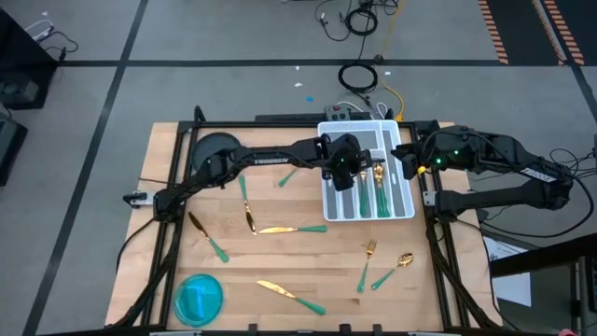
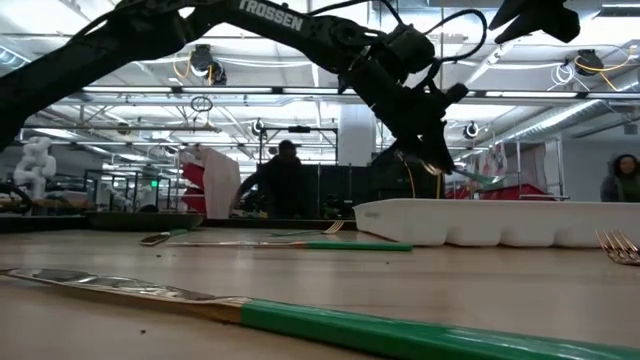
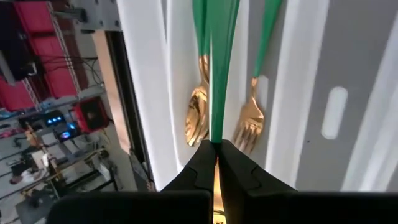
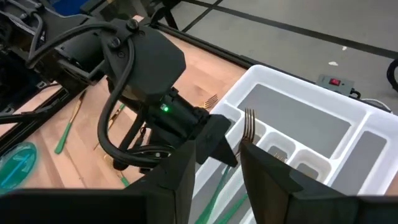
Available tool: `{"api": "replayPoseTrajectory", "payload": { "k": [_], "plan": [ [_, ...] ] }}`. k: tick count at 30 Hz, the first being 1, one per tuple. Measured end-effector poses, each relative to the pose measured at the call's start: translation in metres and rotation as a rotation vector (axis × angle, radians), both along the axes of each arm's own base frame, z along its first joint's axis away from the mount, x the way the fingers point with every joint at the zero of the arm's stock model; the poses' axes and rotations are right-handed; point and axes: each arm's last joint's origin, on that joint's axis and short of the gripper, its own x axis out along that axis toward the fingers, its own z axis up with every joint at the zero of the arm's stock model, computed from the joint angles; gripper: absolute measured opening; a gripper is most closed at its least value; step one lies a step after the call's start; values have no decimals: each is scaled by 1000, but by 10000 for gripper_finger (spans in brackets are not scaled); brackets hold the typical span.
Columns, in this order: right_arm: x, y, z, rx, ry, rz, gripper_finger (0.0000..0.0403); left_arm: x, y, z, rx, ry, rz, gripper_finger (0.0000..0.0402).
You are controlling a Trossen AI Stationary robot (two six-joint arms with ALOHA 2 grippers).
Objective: Sort silverware
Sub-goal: Put the green fork into the white silverware organizer
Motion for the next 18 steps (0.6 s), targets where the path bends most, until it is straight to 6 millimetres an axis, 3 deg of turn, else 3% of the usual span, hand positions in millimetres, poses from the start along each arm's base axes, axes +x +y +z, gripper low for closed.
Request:
{"api": "replayPoseTrajectory", "payload": {
  "k": [3,9,18],
  "plan": [
    [0,0,0,-12,7,10,120,3,-2,-5,0,-8,-9,7],
    [0,0,0,-23,11,23,120,10,-6,-34,-5,39,-15,7],
    [0,0,1,-57,23,48,120,11,-11,-42,-38,46,-52,7]
  ]
}}
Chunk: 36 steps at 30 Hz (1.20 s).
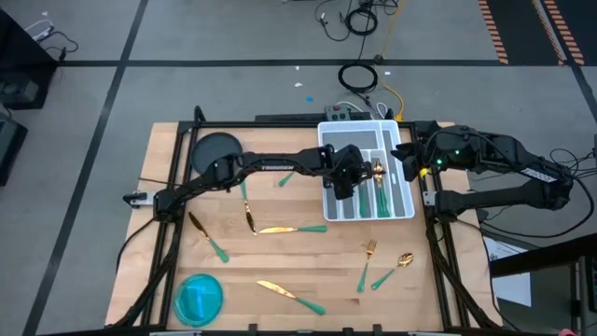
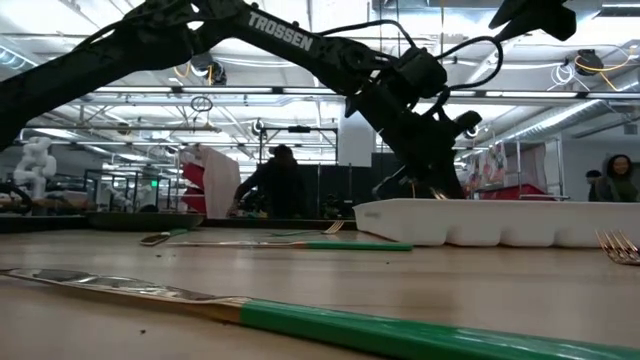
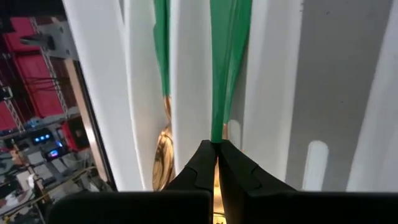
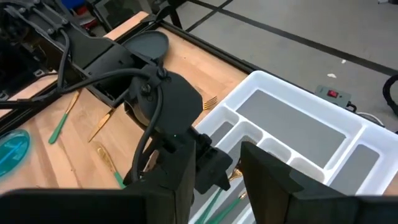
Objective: Sort silverware
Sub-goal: Put the green fork into the white silverware organizer
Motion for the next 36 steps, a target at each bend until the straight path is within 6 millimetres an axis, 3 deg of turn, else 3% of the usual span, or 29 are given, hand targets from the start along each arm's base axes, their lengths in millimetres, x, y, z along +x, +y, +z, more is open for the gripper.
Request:
{"api": "replayPoseTrajectory", "payload": {
  "k": [16,26,36],
  "plan": [
    [0,0,0,-15,9,15,120,-1,-1,-1,-43,12,-36,15],
    [0,1,0,6,3,33,120,5,0,-19,-47,-8,-44,19],
    [3,0,3,-22,-30,47,122,5,-1,-21,-62,-5,7,20]
  ]
}}
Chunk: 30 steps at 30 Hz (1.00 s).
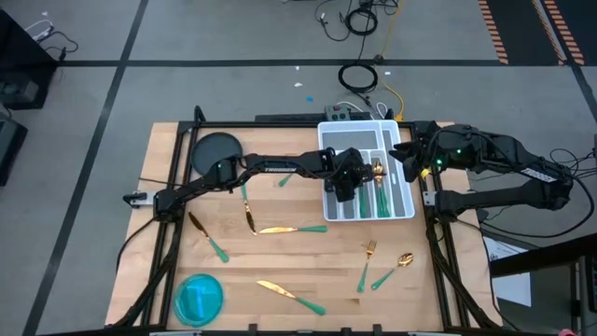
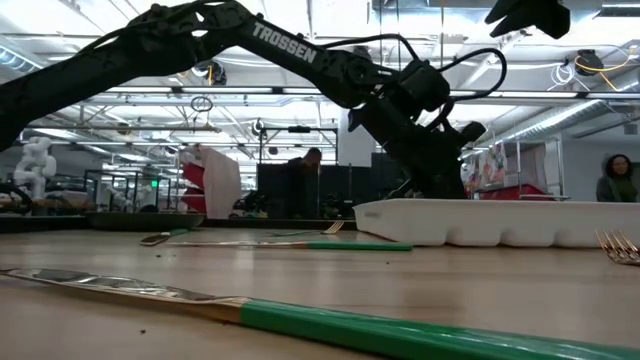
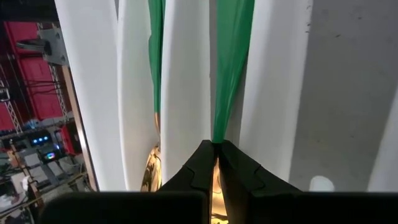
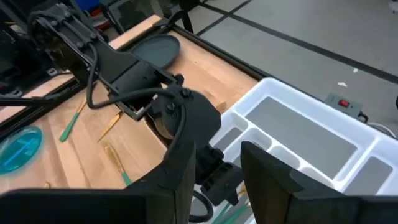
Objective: Sort silverware
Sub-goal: Put the green fork into the white silverware organizer
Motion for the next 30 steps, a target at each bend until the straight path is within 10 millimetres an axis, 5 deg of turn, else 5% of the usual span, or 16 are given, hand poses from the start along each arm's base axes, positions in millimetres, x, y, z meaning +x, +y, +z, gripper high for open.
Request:
{"api": "replayPoseTrajectory", "payload": {
  "k": [18,30],
  "plan": [
    [0,1,-1,-5,19,67,191,6,-1,3,87,-60,58,21],
    [0,1,-1,-10,23,71,194,7,0,4,111,-75,17,21]
  ]
}}
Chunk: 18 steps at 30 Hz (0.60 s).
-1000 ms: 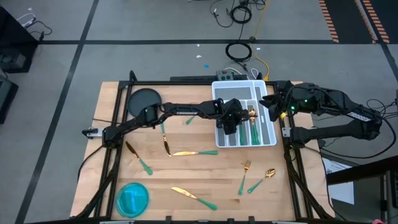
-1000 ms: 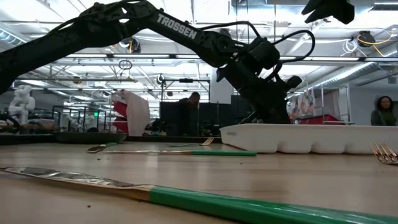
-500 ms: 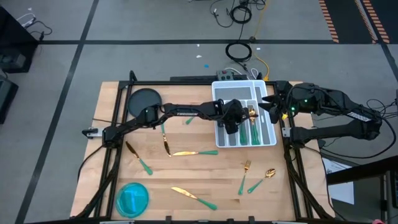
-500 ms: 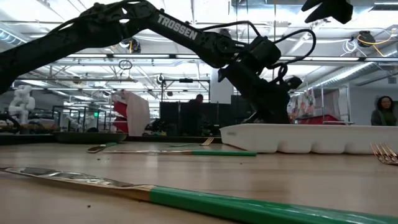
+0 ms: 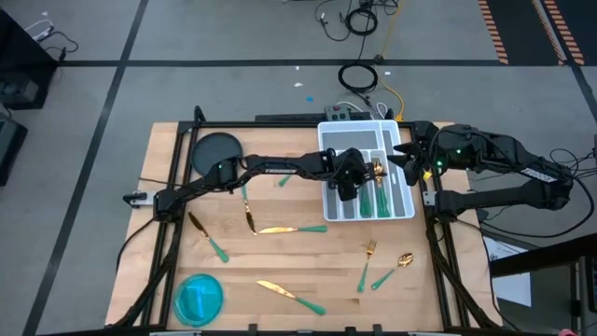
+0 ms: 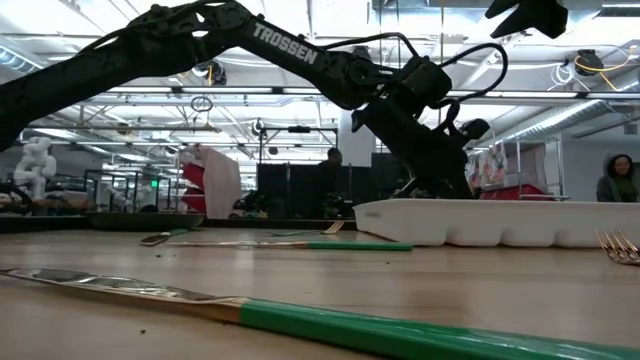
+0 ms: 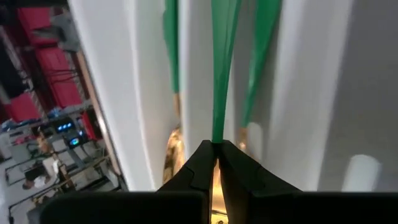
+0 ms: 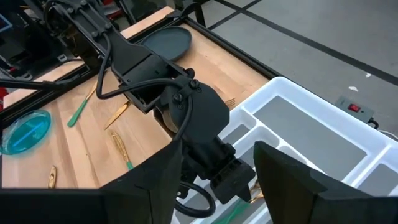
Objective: Sort silverware
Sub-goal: Put the green fork into the white silverware organizer
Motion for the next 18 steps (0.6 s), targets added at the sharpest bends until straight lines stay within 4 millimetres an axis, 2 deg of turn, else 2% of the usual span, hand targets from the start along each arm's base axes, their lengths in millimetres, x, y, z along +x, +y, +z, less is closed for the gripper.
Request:
{"api": "replayPoseTrajectory", "payload": {
  "k": [8,18],
  "plan": [
    [0,0,0,-3,3,2,194,6,-1,7,-60,-99,57,21],
    [0,0,-1,-2,9,2,194,5,-3,6,-36,-83,107,21]
  ]
}}
